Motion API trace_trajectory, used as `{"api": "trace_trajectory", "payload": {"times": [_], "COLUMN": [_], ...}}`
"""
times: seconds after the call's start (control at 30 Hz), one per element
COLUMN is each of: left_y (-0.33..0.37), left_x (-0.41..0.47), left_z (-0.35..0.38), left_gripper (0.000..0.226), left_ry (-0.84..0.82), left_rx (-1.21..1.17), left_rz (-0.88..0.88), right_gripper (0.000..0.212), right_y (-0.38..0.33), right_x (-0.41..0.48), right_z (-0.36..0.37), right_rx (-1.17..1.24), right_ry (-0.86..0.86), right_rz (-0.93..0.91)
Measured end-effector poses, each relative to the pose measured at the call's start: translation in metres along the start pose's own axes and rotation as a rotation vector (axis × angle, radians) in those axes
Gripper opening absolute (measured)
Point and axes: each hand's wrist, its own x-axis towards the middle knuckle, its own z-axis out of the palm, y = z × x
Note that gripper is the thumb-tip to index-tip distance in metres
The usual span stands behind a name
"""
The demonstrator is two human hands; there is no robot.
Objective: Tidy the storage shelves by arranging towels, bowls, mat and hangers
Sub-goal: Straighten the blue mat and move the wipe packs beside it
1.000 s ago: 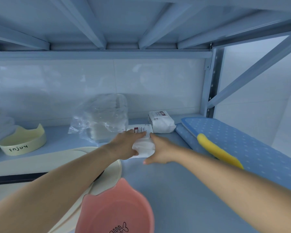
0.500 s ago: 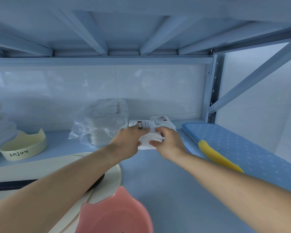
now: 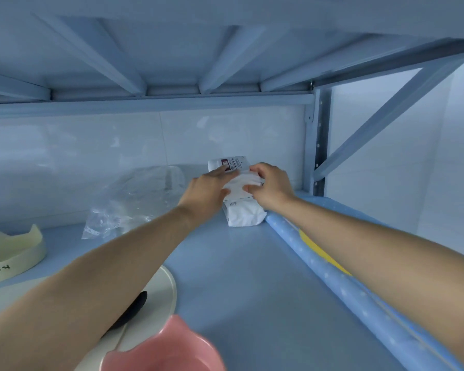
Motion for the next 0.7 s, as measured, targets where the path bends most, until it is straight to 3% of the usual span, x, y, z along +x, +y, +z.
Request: {"api": "trace_trajectory", "payload": {"times": [0.13,0.37,0.43,0.57,0.7], "left_y": [-0.001,0.005,0.002,-0.004,-0.010], "left_x": [0.027,0.049,0.050,0.030,0.016], "left_z": [0.016,0.044,0.052,0.072,0.068], "left_gripper": [0.051,0.052,0.052,0.064,0.076], "left_ry": [-0.058,0.062,0.000,-0.307,-0.298], "left_rx": [0.027,-0.035,-0.042,-0.057,-0.015], "left_rz": [0.005,-0.068,-0.088,-0.138,-0.158], "right_gripper": [0.045,0.035,0.038,0.052,0.049], "right_y": [0.014,0.027,0.035,0.051,0.052], "right_x": [0.020,0.044,0.045,0.036,0.036], "right_z": [-0.004,-0.007,-0.004,0.013,0.016], "right_rx": [-0.059,-0.102,-0.148,-0.359,-0.454], "right_ry": [-0.013,0.009,-0.056,-0.259,-0.277], "right_rz": [0.047,0.039,0.037,0.061,-0.018]}}
